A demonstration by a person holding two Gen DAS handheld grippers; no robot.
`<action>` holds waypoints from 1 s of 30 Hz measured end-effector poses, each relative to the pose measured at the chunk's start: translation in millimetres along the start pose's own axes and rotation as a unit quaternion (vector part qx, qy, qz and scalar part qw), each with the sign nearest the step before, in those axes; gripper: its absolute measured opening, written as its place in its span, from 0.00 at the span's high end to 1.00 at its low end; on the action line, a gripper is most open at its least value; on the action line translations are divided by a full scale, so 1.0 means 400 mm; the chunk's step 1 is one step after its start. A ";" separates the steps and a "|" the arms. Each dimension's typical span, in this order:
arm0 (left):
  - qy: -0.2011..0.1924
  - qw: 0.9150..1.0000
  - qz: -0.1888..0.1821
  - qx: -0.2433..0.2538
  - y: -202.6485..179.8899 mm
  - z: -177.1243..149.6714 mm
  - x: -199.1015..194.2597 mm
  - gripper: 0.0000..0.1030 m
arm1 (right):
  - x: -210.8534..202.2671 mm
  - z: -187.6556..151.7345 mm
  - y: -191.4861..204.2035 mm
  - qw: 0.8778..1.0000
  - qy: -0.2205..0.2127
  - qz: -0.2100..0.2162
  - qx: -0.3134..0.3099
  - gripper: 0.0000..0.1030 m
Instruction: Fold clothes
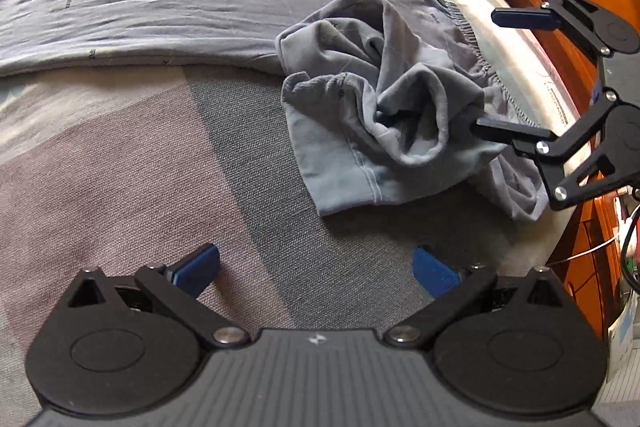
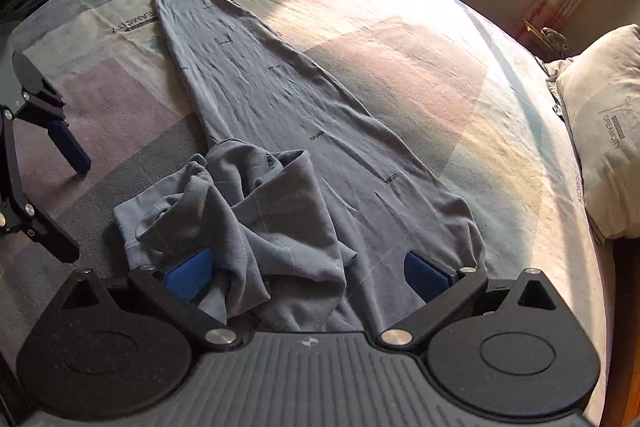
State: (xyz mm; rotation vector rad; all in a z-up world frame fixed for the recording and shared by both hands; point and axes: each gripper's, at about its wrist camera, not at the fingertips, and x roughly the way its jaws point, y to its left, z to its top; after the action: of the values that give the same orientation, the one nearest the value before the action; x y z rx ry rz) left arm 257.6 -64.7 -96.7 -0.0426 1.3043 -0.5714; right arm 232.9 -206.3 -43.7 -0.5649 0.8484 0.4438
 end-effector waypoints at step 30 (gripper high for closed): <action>-0.171 0.952 0.140 0.210 -0.142 -0.019 0.007 0.01 | -0.064 0.047 0.230 0.943 -0.168 -0.179 -0.227 0.00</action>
State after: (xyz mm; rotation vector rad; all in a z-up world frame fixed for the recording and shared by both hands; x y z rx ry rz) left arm 229.9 -112.8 -82.0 0.3755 0.8140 -0.5580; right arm 175.9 -127.5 -39.3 -1.0164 0.2979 0.3862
